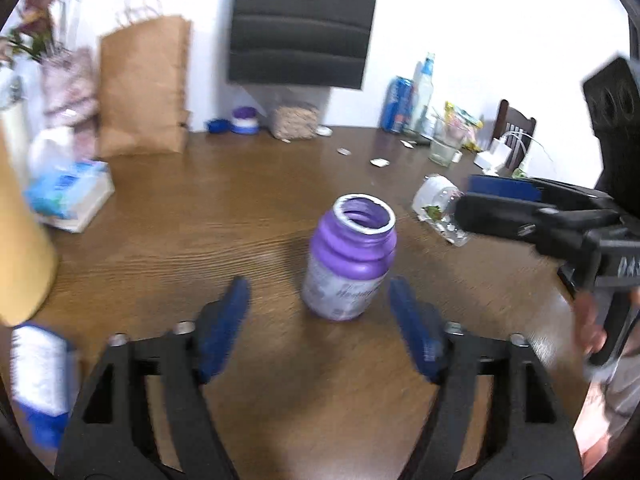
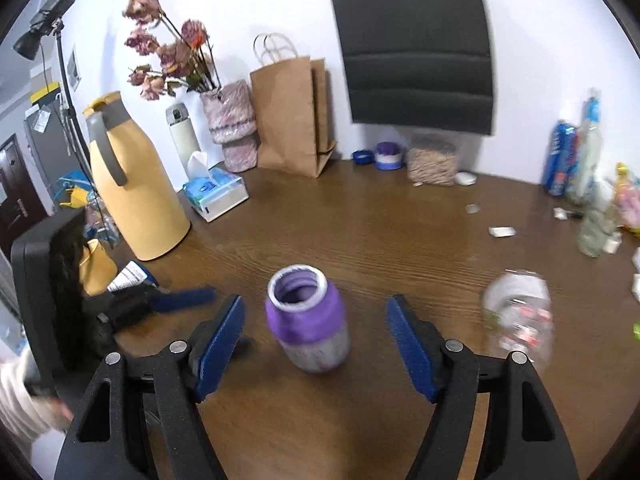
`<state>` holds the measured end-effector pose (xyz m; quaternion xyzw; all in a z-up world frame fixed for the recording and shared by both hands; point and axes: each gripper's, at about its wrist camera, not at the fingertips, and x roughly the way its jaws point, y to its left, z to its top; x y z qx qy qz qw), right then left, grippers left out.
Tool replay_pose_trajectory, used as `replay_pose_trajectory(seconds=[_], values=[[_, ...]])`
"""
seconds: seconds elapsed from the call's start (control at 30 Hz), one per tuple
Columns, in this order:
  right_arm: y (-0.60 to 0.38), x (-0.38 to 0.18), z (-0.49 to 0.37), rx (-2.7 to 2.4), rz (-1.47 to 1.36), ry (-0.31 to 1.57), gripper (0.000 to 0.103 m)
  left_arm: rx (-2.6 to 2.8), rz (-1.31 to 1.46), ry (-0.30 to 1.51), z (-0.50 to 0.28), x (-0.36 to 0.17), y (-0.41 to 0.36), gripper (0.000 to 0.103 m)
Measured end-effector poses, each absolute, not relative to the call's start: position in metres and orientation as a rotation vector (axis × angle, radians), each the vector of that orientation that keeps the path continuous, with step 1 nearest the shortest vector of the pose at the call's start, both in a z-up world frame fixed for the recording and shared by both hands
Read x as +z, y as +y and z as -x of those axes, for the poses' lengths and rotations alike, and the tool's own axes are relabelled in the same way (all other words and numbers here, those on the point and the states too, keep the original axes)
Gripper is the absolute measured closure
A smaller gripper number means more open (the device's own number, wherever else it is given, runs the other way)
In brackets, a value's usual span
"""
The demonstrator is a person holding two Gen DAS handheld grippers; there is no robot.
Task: Flip cup upright
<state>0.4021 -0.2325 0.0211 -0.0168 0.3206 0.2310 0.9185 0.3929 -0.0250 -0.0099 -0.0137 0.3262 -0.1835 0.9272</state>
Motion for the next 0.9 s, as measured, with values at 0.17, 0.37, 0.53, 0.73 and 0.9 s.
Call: replay_pose_trajectory(seconds=[0.17, 0.37, 0.53, 0.73, 0.9], values=[[-0.265, 0.028, -0.365, 0.416, 0.028, 0.647, 0.022, -0.284, 0.012, 0.61, -0.351, 0.008, -0.003, 0.009], [-0.267, 0.03, -0.33, 0.405, 0.036, 0.632, 0.022, -0.23, 0.028, 0.555, -0.308, 0.017, 0.006, 0.007], [-0.26, 0.034, -0.306, 0.414, 0.059, 0.608, 0.022, -0.231, 0.019, 0.532, -0.284, 0.021, 0.001, 0.007], [-0.259, 0.036, -0.278, 0.409, 0.045, 0.575, 0.022, -0.204, 0.062, 0.494, -0.258, 0.025, 0.004, 0.007], [-0.259, 0.033, -0.24, 0.417, 0.035, 0.517, 0.022, -0.141, 0.048, 0.409, -0.203, 0.032, 0.005, 0.006]])
